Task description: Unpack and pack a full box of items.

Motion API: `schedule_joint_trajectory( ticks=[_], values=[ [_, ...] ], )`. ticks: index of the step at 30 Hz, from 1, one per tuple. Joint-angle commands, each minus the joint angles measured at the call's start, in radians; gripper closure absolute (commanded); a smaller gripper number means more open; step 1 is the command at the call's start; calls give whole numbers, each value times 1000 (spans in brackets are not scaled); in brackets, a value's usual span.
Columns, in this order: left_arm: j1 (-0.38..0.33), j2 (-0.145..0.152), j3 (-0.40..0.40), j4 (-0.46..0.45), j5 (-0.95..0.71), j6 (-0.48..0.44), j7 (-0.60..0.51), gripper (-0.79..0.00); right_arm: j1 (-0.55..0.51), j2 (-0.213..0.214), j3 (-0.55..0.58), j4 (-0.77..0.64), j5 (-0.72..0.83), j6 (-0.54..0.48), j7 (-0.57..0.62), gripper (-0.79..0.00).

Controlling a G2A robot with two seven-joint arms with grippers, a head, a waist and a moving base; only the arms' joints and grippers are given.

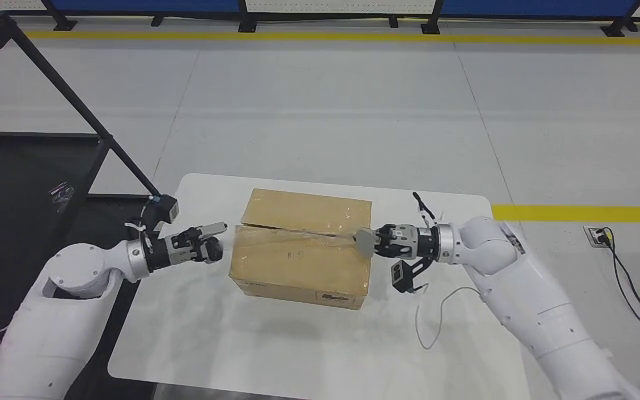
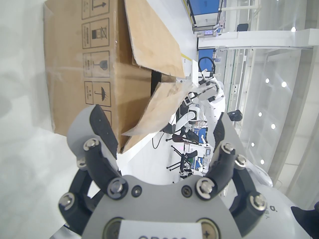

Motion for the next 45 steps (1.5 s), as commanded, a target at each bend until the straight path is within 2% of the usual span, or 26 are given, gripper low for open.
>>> schedule_joint_trajectory(
  ticks=[1,8,16,20,24,32,39,45],
  values=[
    [8,0,-8,-5,-26,-10,-9,-785,2,-2,-2,4,0,0,0,0],
    [21,1,-29,-19,-71,-50,-11,-785,3,-5,-2,11,0,0,0,0],
    [17,-7,-25,-29,-83,-62,62,-785,-3,-3,0,7,0,0,0,0],
    [7,-14,-20,-35,-100,-42,112,-785,-5,-2,-1,5,0,0,0,0],
    [-7,-22,-19,-32,-180,-6,115,-785,-5,-2,-3,5,0,0,0,0],
    [-70,-37,16,21,-184,78,144,-785,-6,-2,-3,8,0,0,0,0],
    [-113,-57,36,74,-287,87,107,-785,-10,1,-1,6,0,0,0,0],
    [-169,-76,75,125,-248,62,180,-785,-4,1,-8,10,0,0,0,0]
  ],
)
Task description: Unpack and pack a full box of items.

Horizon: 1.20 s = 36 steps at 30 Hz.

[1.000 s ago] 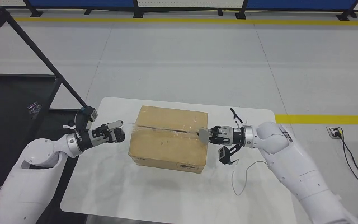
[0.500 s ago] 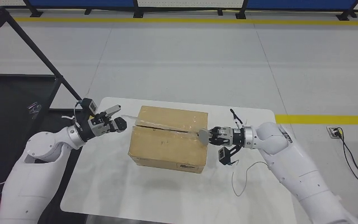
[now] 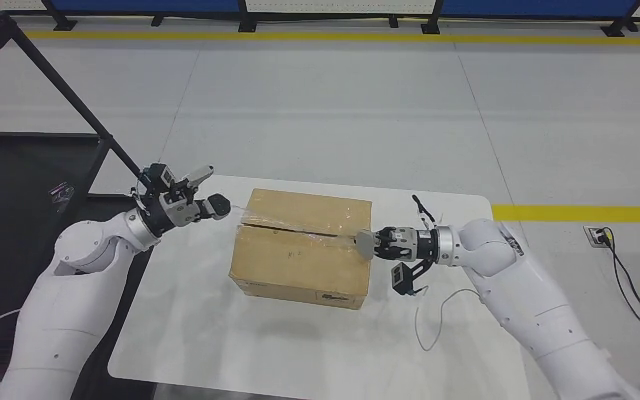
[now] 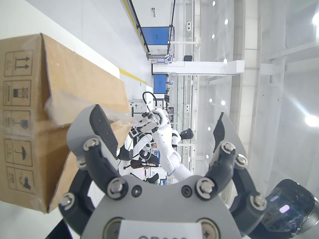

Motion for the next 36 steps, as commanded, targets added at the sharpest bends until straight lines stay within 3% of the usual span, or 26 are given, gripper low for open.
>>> schedule_joint_trajectory(
  ticks=[1,8,13,19,24,31,34,35,36],
  values=[
    [-18,-5,19,12,42,-12,20,-785,2,-1,-3,2,0,0,0,0],
    [-71,-24,70,56,88,-73,-46,-785,5,-1,-7,9,0,0,0,0],
    [-51,2,55,42,275,-128,-80,-785,-3,1,1,8,0,0,0,0],
    [33,38,-18,-14,352,-131,-98,-785,-1,0,6,13,0,0,0,0],
    [86,45,-44,-58,343,-103,-53,-785,11,-5,-3,17,0,0,0,0],
    [103,27,-17,-66,331,-65,112,-785,20,-9,-11,22,0,0,0,0],
    [103,17,-8,-56,291,-73,140,-637,20,-8,-11,21,0,0,0,0],
    [103,14,-6,-51,282,-77,143,-440,19,-8,-10,21,0,0,0,0],
    [101,12,-6,-45,267,-79,146,-351,17,-7,-9,20,0,0,0,0]
  ],
)
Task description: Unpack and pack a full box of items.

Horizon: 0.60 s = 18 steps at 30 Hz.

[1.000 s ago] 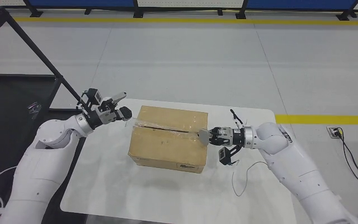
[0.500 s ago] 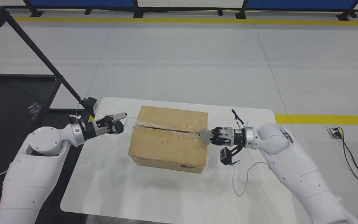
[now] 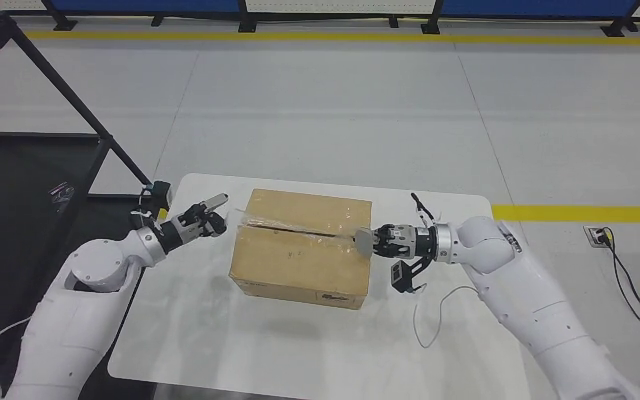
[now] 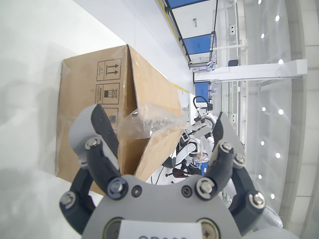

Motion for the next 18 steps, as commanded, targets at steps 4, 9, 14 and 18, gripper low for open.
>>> schedule_joint_trajectory(
  ticks=[4,9,14,18],
  values=[
    [-10,-8,-2,31,-53,-4,-17,-157,-7,2,7,-4,0,0,0,0],
    [-16,-10,-9,51,-68,-10,-48,0,-12,3,9,-8,0,0,0,0],
    [-16,-9,-20,49,-84,0,-83,0,-5,5,3,-25,0,0,0,0],
    [-22,-3,-46,31,-118,37,-145,0,-6,12,13,-47,0,0,0,0]
  ],
)
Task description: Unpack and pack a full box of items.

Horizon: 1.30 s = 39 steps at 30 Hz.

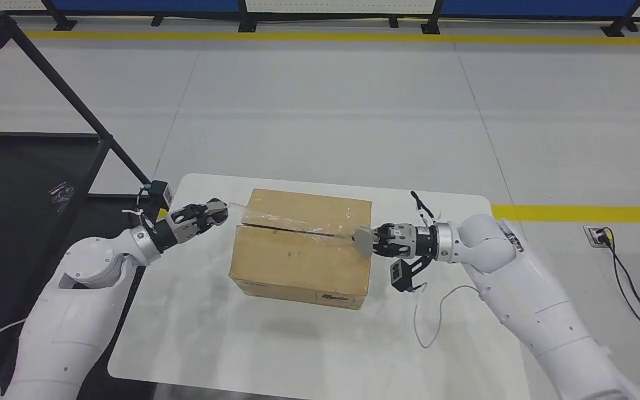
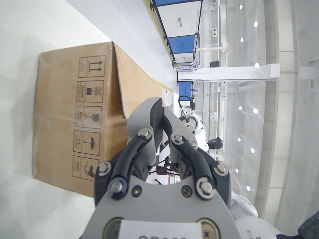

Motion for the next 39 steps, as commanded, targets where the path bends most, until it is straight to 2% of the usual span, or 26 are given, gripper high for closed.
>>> schedule_joint_trajectory(
  ticks=[1,15,39],
  values=[
    [-1,4,-14,-11,-11,13,-20,0,-3,4,3,-12,0,0,0,0],
    [-1,22,-95,-71,-140,158,-178,0,-8,33,16,-66,0,0,4,0],
    [-9,28,-126,-53,-240,209,-262,0,-55,62,11,-215,0,0,82,0]
  ],
)
